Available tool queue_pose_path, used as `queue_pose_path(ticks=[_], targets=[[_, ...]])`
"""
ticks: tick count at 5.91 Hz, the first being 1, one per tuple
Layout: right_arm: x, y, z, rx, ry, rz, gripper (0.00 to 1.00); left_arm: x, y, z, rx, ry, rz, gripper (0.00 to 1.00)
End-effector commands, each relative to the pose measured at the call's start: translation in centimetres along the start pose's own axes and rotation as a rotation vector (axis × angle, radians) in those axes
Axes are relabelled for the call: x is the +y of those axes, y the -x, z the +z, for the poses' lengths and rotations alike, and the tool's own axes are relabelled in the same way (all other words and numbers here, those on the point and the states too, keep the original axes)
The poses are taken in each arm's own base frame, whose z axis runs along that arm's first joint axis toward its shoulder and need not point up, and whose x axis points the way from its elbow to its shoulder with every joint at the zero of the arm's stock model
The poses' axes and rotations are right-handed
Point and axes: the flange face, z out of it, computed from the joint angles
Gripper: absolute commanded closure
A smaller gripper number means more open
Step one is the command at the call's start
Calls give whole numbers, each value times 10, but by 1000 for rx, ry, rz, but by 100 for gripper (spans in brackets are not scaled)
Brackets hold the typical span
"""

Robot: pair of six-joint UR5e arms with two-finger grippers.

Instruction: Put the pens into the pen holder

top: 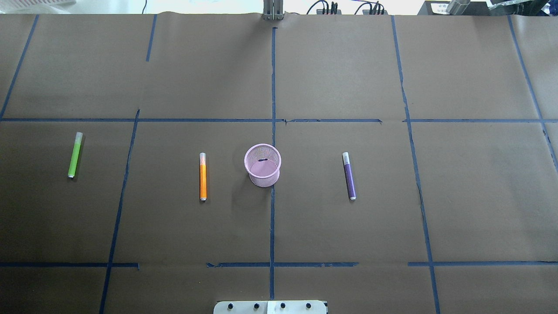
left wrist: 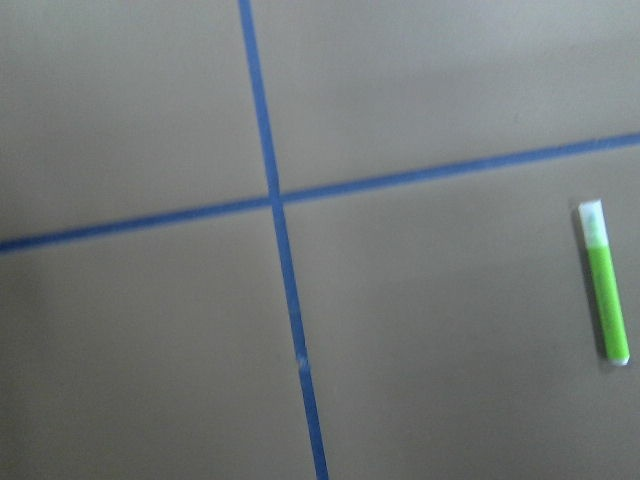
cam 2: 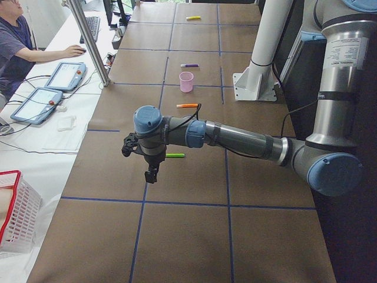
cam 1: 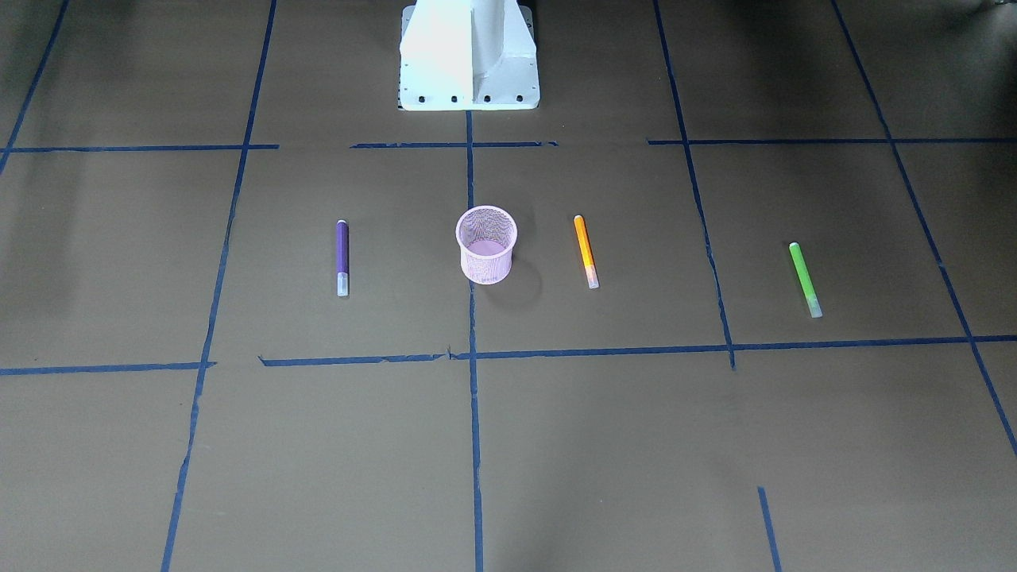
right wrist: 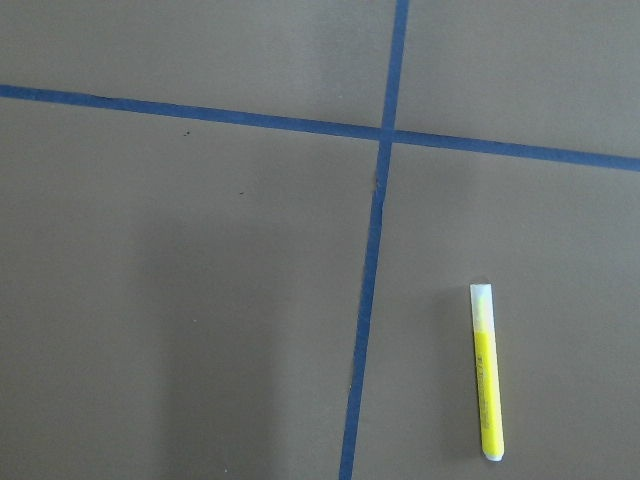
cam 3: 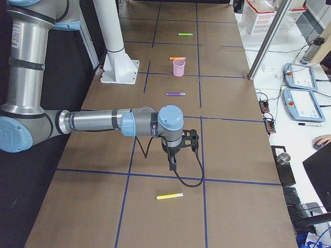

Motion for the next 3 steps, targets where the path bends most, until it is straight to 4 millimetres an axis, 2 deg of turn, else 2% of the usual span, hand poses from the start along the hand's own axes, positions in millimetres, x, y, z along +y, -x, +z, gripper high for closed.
queue_pose_path(ticks=[1, 2, 3], targets=[[-12, 21, 18, -11, -9, -69, 0, -19, -67, 59, 30, 62, 19, 0], [-14, 26, 21, -13, -4, -51, 0, -24, -90, 92, 12, 51, -52, 0], [-14, 27, 21, -15, -4, -49, 0, -27, -110, 135, -51, -17, -129, 0]])
